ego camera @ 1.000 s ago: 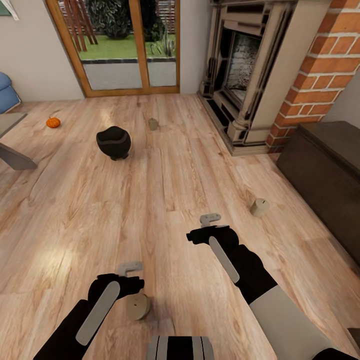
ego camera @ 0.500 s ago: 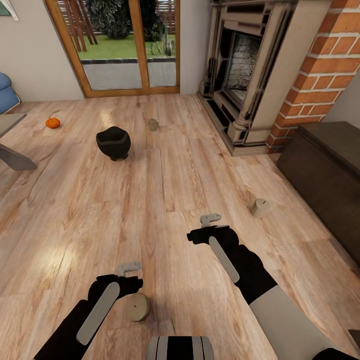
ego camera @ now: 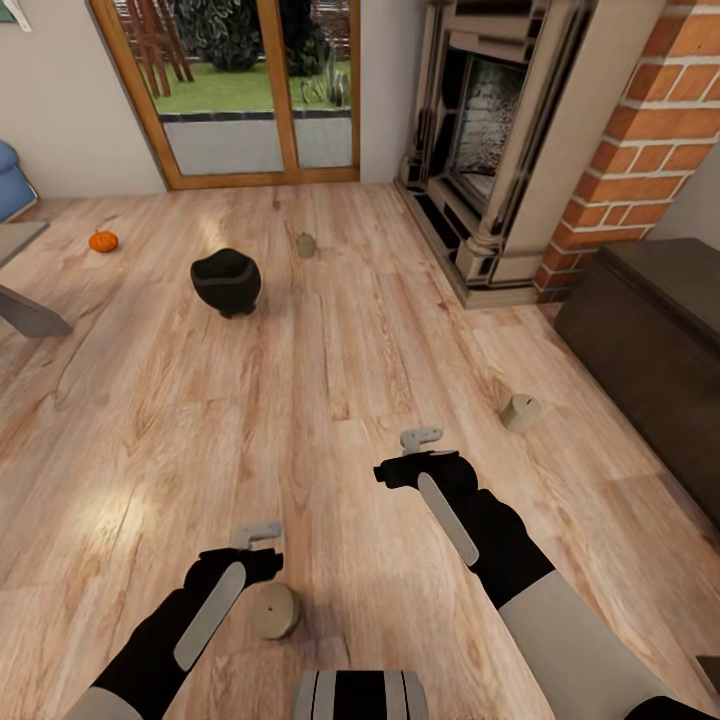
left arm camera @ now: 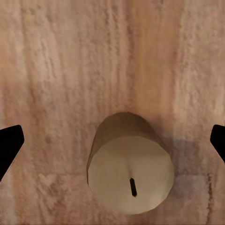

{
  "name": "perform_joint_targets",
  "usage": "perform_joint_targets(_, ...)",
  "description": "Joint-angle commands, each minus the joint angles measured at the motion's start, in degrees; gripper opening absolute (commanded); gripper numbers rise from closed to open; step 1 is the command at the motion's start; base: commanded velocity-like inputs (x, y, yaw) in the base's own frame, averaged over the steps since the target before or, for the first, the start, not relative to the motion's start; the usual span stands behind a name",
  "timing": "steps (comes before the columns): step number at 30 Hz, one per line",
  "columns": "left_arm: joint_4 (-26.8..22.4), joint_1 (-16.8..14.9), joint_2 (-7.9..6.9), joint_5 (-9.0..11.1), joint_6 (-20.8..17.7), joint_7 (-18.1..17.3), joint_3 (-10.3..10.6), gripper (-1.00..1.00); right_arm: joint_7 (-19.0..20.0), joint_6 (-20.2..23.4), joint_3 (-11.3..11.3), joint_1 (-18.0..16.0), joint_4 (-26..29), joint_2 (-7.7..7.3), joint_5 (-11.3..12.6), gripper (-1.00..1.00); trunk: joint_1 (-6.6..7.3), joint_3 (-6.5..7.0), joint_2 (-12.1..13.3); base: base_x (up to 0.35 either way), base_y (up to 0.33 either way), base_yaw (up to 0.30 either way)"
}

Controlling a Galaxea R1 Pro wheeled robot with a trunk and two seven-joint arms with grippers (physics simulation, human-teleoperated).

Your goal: Place each of the two pumpkins and all three candles from the living room inside a cabinet in the living room (use any cabinet), then make sure every cabinet is closed, and position the cauldron so it is next to a table in the living room.

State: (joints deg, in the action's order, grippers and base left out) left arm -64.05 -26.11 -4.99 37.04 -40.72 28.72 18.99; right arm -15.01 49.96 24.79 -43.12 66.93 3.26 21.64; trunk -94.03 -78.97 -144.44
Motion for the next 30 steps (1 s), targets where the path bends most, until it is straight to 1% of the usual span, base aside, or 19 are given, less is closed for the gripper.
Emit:
perform_joint_targets(1, 0.08, -0.06, 0.01, 0.26, 0.05, 0.31, 0.18, 1.00, -0.57, 0.14, 0.08, -0.04, 0.05, -0.01, 0.60, 1.00, -0.01, -0.27, -0.03, 0.000, 0.000, 0.000)
perform_joint_targets(4, 0.26, -0.07, 0.12, -0.14, 0.16, -0.03, 0.17, 1.00, -0.56, 0.14, 0.08, -0.04, 0.05, -0.01, 0.60, 1.00, -0.09, -0.93, -0.07, 0.000, 0.000, 0.000)
perform_joint_targets(15, 0.64, -0.08, 0.15, 0.09, 0.09, -0.15, 0.17, 1.00, -0.58, 0.14, 0.08, -0.04, 0.05, -0.01, 0.60, 1.00, -0.09, -0.93, -0.07, 0.000, 0.000, 0.000)
perform_joint_targets(19, 0.75, -0.08, 0.19, 0.77, -0.33, -0.20, 0.14, 1.00, -0.55, 0.14, 0.08, -0.05, 0.05, 0.00, 0.62, 1.00, -0.09, -0.93, -0.07, 0.000, 0.000, 0.000)
perform_joint_targets(22, 0.89, -0.08, 0.27, 0.94, -0.61, -0.19, 0.10, 1.00, -0.55, 0.14, 0.08, -0.04, 0.05, 0.00, 0.66, 1.00, -0.17, -1.60, -0.11, 0.000, 0.000, 0.000)
perform_joint_targets(25, 1.36, -0.08, 0.98, 1.00, -0.77, -0.16, 0.09, 1.00, -0.55, 0.14, 0.08, -0.04, 0.05, -0.01, 0.68, 1.00, -0.24, -2.26, -0.15, 0.000, 0.000, 0.000)
perform_joint_targets(30, 2.23, -0.10, 2.32, 0.97, -0.84, -0.21, 0.08, 1.00, -0.54, 0.14, 0.08, -0.04, 0.05, -0.01, 0.68, 1.00, -0.24, -2.26, -0.15, 0.000, 0.000, 0.000)
